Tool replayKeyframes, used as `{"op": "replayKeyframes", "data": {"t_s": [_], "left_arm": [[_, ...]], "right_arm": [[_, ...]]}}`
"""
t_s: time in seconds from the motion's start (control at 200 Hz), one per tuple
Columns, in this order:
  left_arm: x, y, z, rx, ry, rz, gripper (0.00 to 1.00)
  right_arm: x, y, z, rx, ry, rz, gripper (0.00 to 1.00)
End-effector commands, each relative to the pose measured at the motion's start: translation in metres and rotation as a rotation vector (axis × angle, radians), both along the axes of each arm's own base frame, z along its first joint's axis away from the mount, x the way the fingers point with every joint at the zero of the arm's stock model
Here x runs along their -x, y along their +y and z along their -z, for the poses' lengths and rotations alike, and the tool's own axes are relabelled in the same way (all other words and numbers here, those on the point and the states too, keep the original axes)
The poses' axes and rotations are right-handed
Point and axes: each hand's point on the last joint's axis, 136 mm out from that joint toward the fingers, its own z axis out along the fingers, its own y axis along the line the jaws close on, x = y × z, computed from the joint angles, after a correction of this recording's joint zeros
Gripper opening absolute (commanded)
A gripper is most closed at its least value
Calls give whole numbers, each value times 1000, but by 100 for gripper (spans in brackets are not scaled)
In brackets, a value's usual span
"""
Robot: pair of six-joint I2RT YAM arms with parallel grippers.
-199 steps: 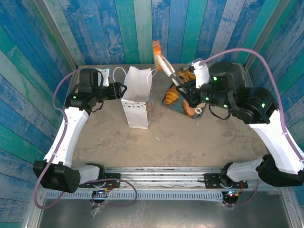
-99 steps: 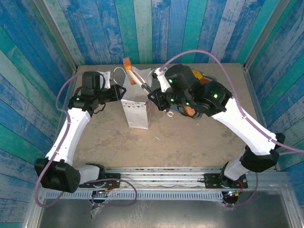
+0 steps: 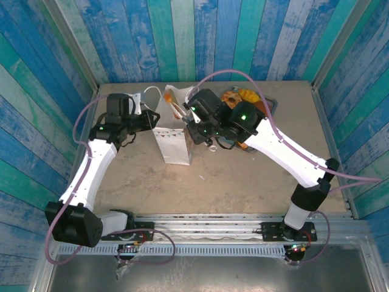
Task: Place the fake bread into the paper bag
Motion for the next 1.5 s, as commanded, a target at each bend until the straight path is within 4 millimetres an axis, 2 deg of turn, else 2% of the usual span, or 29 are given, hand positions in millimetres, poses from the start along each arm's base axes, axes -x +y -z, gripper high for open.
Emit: {"op": "replayKeyframes", "data": {"t_s": [0.0,0.17,0.456,0.586,0.892,1.242,1.498], "left_arm": [[4,2,-13,6,-44,-11,32],[3,2,-13,7,-44,-14,32],[3,3,-15,5,-48,-16,31],[2,2,-16,2,-48,-11,31],[2,2,-18,6,-52,-10,31],[5,-3,-28,35,-74,10,33],[7,-6,-37,52,-99,31,44]], "right_arm": [[-7,-12,-6,83,-57,24,18],[-12,-19,4,173,-63,33,20],[-11,-16,9,179,-48,15,37],[-11,-16,7,169,-46,17,41],[-10,-19,-14,107,-73,25,43],[4,-22,-51,-43,-92,-9,42],[24,-33,-82,-213,-55,-63,42]]}}
